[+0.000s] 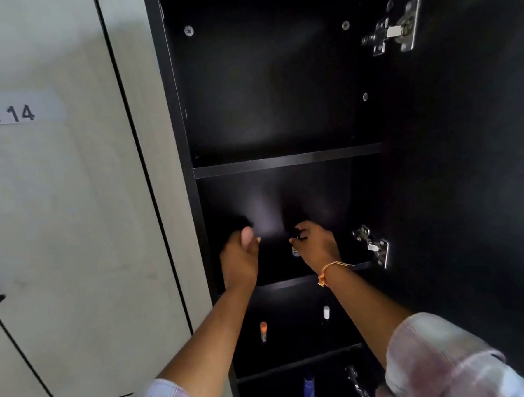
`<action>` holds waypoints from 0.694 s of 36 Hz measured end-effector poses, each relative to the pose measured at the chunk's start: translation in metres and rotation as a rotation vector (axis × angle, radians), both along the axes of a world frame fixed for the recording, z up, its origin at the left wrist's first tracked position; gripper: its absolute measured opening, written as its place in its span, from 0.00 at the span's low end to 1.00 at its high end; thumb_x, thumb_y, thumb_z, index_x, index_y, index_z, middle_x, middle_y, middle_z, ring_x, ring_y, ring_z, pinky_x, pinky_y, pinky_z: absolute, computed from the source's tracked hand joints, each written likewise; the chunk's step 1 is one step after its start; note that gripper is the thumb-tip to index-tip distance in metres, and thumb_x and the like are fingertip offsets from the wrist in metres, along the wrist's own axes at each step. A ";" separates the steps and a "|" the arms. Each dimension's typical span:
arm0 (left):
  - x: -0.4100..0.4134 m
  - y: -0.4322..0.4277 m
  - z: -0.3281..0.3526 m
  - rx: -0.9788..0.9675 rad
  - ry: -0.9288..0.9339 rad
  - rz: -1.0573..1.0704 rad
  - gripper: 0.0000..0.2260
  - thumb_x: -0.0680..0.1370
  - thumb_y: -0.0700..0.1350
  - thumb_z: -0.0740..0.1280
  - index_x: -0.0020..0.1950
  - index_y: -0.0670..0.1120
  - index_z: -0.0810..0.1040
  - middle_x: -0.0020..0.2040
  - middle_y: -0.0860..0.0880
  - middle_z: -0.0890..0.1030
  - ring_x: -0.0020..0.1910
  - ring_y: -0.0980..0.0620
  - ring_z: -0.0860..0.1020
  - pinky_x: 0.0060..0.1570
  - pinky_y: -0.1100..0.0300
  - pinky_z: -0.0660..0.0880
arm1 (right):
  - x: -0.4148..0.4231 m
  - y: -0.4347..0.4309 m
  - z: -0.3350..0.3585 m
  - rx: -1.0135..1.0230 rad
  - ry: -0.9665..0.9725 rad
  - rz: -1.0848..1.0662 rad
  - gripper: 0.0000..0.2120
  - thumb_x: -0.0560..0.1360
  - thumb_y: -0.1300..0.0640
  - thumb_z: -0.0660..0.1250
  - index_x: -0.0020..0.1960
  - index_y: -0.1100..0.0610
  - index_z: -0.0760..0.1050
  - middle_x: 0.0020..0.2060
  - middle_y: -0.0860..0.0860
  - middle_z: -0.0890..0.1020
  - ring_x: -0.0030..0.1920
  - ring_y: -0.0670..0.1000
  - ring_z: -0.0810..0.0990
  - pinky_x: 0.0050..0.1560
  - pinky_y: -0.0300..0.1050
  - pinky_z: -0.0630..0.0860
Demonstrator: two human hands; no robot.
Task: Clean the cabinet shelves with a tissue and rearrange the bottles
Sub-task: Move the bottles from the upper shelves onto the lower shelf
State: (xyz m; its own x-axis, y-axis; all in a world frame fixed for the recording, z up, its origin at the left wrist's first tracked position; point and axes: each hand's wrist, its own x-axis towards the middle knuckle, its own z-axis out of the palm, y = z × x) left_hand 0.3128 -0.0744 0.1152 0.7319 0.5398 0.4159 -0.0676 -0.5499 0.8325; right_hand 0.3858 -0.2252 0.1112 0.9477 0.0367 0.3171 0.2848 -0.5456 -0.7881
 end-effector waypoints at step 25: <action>-0.096 -0.013 -0.069 -0.201 0.023 -0.303 0.14 0.74 0.51 0.73 0.57 0.51 0.77 0.50 0.56 0.83 0.48 0.61 0.81 0.46 0.66 0.78 | -0.128 -0.026 -0.067 0.321 0.023 0.144 0.09 0.71 0.55 0.76 0.44 0.43 0.77 0.39 0.43 0.82 0.41 0.36 0.81 0.42 0.28 0.77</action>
